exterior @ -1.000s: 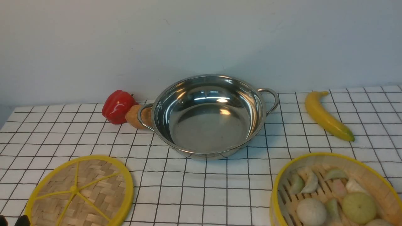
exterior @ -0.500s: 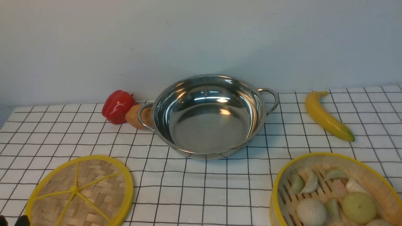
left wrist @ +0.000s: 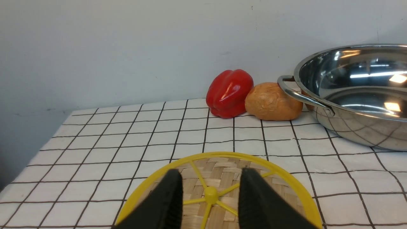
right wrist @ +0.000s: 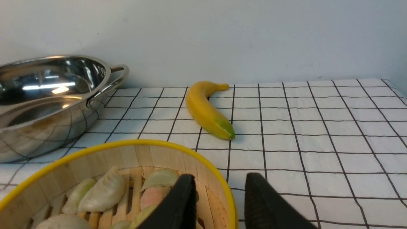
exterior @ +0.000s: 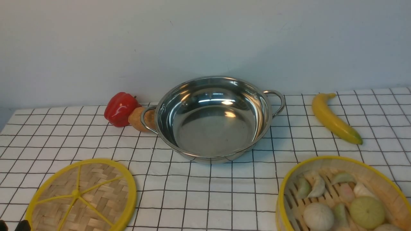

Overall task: Place the steamer in the pot on the white tablecloth, and put the lid on the steamer.
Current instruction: 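Reach for and grasp the rim of the bamboo steamer holding the buns with the right gripper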

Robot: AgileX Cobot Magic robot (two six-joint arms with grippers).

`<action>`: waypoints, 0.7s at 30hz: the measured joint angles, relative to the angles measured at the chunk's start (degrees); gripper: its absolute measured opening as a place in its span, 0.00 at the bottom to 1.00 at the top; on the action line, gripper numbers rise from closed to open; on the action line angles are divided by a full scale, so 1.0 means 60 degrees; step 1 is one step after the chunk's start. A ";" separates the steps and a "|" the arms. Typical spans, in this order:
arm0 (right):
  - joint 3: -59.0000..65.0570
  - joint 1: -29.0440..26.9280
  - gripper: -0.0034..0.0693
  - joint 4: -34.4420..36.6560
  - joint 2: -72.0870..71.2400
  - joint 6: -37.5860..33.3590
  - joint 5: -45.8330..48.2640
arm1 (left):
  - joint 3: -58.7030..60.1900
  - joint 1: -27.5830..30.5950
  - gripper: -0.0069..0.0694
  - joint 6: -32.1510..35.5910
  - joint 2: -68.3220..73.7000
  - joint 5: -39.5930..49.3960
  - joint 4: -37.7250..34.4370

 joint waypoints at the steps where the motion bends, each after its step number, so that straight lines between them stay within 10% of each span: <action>1: 0.0000 0.0000 0.38 0.0214 0.0000 0.0220 -0.0216 | 0.0000 0.0000 0.41 0.0000 0.0000 0.0000 0.0000; 10: -0.1325 0.0000 0.38 0.0639 0.0017 0.0096 -0.0953 | 0.0000 0.0000 0.41 0.0000 0.0000 0.0000 0.0000; 21: -0.4677 0.0000 0.38 0.1946 0.2328 -0.0607 0.2529 | 0.0000 0.0000 0.41 0.0000 0.0000 0.0000 0.0000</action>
